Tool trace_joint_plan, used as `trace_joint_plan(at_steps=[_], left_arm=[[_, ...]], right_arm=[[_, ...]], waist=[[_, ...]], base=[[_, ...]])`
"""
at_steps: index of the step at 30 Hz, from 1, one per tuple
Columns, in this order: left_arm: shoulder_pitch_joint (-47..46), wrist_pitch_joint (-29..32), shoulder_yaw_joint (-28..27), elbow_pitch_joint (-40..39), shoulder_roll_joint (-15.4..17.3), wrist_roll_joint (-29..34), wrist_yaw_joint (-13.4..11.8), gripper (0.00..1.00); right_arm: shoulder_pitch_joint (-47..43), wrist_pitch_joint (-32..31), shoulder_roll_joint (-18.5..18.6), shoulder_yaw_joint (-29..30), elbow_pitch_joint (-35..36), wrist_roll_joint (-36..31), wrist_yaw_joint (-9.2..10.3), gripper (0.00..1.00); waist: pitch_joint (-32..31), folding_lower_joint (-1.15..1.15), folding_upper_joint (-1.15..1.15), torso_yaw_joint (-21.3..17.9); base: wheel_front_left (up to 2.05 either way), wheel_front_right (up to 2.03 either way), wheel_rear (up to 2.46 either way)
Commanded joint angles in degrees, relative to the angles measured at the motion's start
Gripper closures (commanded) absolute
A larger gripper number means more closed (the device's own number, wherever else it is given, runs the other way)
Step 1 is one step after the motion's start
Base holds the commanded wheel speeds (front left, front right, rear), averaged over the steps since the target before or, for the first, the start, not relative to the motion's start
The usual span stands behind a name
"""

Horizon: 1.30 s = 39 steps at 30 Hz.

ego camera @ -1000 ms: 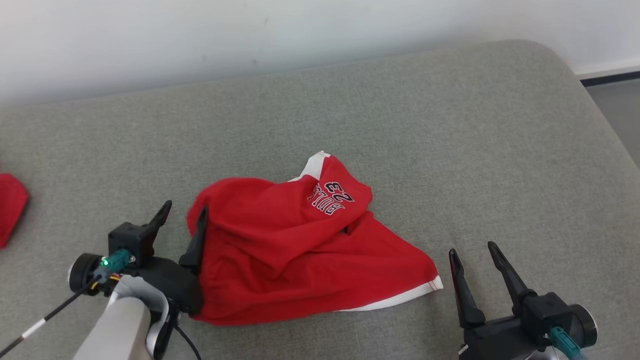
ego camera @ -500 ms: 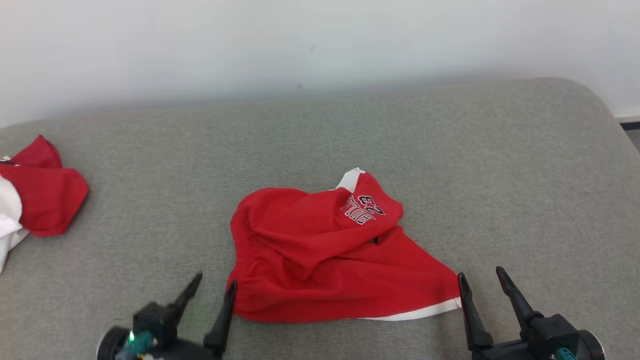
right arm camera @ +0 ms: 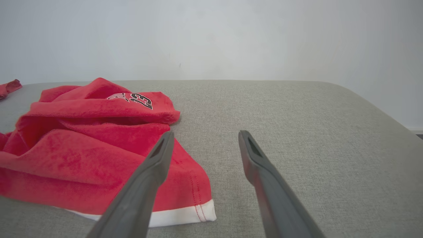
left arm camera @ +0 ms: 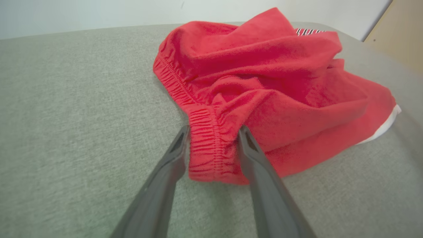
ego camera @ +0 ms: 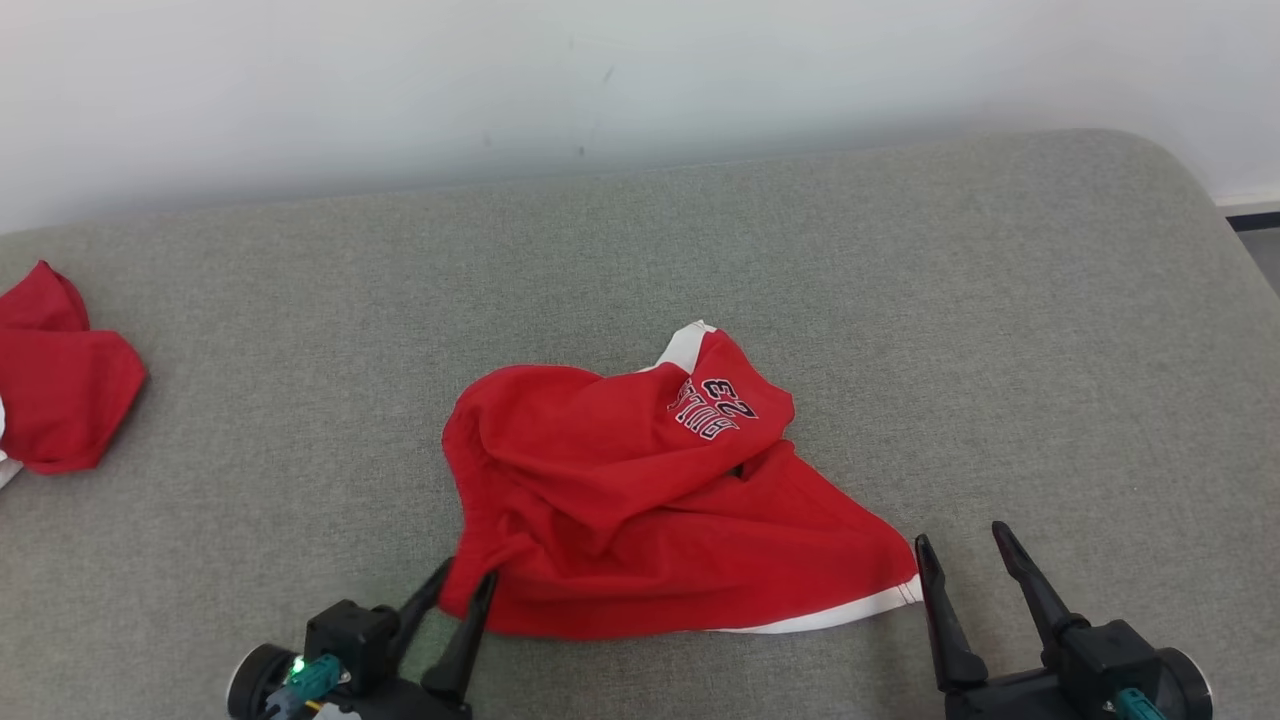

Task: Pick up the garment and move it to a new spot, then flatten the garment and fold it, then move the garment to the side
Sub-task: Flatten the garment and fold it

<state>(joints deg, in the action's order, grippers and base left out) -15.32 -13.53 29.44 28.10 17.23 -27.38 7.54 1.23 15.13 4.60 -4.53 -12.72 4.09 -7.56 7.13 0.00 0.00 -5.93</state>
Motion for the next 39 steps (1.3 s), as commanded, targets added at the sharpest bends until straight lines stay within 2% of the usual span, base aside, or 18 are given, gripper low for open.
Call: trace_joint_plan(at_steps=[1, 9, 18, 22, 32, 39], left_arm=[[-0.6, -0.5, 0.3, -0.7, -0.4, -0.7, -0.1, 1.0], [2.4, -1.2, 1.5, -4.6, -0.1, -2.2, -0.3, 1.0], [11.3, 3.1, 2.7, -17.9, 1.5, -3.6, -3.2, 1.0], [11.5, 4.0, 2.2, -20.1, 1.8, -4.2, -4.3, 1.0], [3.5, 2.4, 0.3, -13.5, 2.1, -3.2, -3.7, 1.0], [-5.1, 0.4, -0.1, -2.4, 1.2, -2.4, -2.1, 1.0]], right_arm=[[-0.1, 0.0, 0.2, 0.4, 0.3, 0.1, 0.13, 0.0], [-1.6, 0.0, -0.3, 1.2, -0.1, 0.4, 0.13, 0.0], [-2.3, 0.0, -0.4, 2.1, 0.1, 0.2, 0.13, 0.0], [-1.5, 0.0, -0.5, 1.3, -0.3, -0.2, 0.13, 0.0], [0.8, 0.0, 0.5, 0.5, -1.4, -0.9, 0.13, 0.0], [2.0, 0.0, 0.3, 0.9, -1.7, -1.2, 0.13, 0.0]], waist=[[0.1, 0.0, 0.0, 0.0], [-1.5, 0.0, 0.0, 2.9], [-2.1, 0.0, 0.0, 5.4], [-2.0, 0.0, 0.0, 4.7], [0.5, 0.0, 0.0, -0.2], [2.7, 0.0, 0.0, -2.8]], base=[[0.0, 0.0, 0.0], [0.0, 0.0, 0.0], [0.0, 0.0, 0.0], [0.0, 0.0, 0.0], [0.0, 0.0, 0.0], [0.0, 0.0, 0.0]])
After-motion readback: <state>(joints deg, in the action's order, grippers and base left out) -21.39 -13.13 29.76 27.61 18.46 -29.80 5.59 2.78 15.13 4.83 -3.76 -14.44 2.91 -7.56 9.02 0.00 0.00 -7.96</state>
